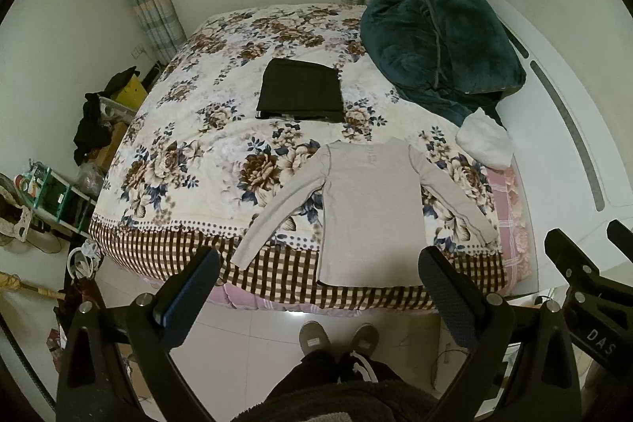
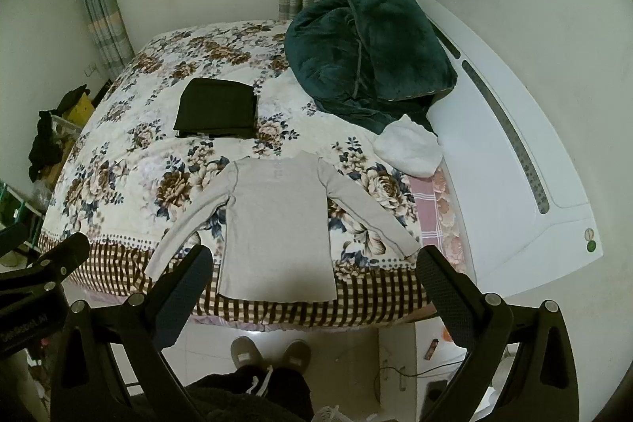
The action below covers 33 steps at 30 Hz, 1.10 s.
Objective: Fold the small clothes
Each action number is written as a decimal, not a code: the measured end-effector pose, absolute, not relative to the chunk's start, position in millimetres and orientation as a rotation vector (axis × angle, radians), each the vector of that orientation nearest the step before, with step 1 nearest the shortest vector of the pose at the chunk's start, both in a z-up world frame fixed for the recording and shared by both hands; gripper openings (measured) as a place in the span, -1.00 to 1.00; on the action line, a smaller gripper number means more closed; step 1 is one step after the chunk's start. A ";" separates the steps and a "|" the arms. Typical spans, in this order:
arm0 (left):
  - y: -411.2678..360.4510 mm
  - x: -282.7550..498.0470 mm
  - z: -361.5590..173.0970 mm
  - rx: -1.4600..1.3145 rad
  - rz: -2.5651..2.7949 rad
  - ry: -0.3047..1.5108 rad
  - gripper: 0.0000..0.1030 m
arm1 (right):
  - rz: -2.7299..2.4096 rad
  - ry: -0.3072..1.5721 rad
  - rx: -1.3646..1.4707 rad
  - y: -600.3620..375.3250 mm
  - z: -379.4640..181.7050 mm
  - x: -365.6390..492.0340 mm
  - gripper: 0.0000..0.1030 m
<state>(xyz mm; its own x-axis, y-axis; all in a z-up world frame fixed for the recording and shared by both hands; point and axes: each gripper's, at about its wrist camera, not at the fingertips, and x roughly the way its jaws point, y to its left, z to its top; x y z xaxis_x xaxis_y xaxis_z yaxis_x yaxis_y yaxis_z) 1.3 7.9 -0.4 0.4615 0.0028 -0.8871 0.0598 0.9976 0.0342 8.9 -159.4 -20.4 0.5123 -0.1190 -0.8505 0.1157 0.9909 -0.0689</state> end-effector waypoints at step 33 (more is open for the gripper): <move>11.9 3.9 7.9 0.055 -0.045 1.078 0.98 | -0.138 1.007 -0.012 -157.5 -6.2 20.8 1.00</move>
